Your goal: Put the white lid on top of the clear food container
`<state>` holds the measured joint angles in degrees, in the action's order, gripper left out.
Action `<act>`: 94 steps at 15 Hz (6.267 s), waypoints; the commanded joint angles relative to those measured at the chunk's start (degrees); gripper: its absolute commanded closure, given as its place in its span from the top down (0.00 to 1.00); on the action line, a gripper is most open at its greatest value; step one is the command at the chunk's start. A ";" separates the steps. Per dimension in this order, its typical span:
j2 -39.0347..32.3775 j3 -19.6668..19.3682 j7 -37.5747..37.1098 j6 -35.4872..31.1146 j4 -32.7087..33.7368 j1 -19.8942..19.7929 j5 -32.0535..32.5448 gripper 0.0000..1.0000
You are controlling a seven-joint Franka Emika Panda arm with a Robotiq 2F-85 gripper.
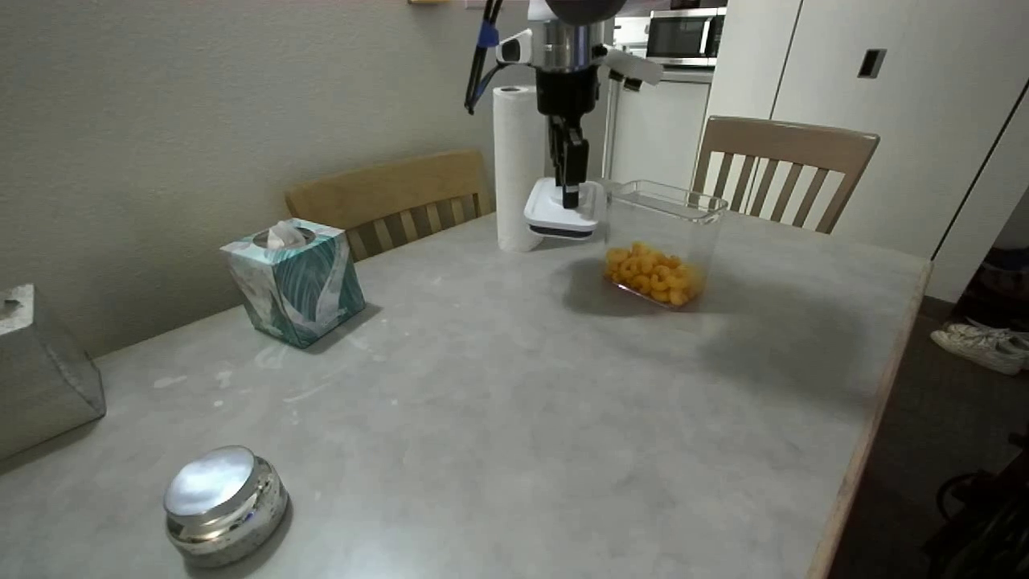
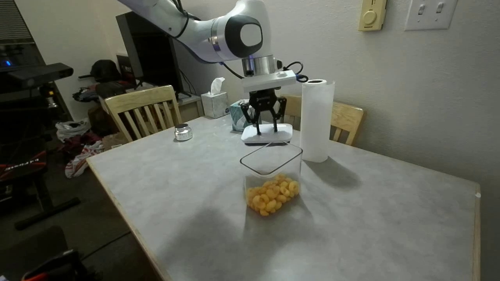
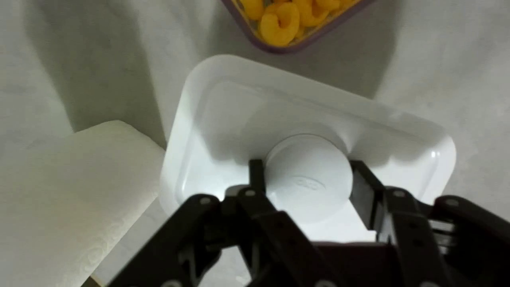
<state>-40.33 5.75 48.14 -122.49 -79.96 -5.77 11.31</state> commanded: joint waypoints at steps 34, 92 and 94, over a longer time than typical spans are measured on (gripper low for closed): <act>10.58 -5.04 51.40 -10.76 -16.05 -4.73 3.75 0.29; 27.83 -8.72 49.28 -11.21 -39.09 -1.37 8.31 0.29; 27.62 -8.80 48.62 -11.70 -39.06 -1.44 7.68 0.29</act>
<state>-15.00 -2.97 97.23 -132.72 -116.64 -6.75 20.36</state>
